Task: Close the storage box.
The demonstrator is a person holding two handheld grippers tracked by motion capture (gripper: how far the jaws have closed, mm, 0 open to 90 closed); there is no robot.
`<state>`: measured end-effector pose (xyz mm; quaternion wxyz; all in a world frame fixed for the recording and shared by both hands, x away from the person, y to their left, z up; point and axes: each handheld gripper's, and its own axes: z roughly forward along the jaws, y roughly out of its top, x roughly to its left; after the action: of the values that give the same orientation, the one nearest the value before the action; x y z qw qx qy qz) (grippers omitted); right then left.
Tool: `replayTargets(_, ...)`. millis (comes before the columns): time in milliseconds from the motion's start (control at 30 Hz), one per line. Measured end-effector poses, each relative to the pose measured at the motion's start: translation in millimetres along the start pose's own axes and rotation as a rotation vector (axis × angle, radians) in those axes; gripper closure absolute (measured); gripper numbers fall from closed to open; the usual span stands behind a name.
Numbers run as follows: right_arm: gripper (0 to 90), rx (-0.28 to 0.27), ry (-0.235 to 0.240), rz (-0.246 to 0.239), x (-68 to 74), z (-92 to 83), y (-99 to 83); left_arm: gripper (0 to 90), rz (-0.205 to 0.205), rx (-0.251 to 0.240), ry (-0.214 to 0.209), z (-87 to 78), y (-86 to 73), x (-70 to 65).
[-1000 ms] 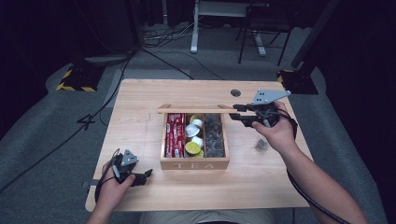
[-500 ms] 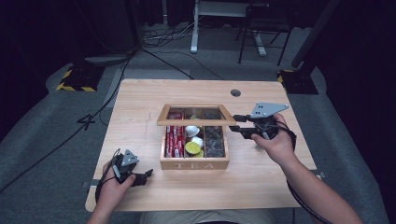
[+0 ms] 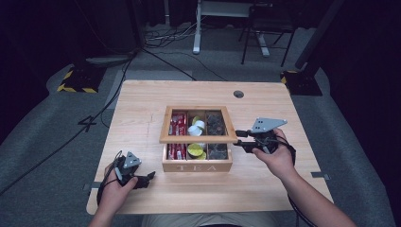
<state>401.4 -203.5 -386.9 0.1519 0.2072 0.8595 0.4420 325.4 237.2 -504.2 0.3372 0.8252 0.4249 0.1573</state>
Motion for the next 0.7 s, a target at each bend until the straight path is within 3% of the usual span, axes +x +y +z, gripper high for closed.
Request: replayTargets(700,57.9,0.03,-0.008,-0.015,15.0,7.4,-22.8,15.7,0.013,0.003,0.002,0.2,0.7,-0.3)
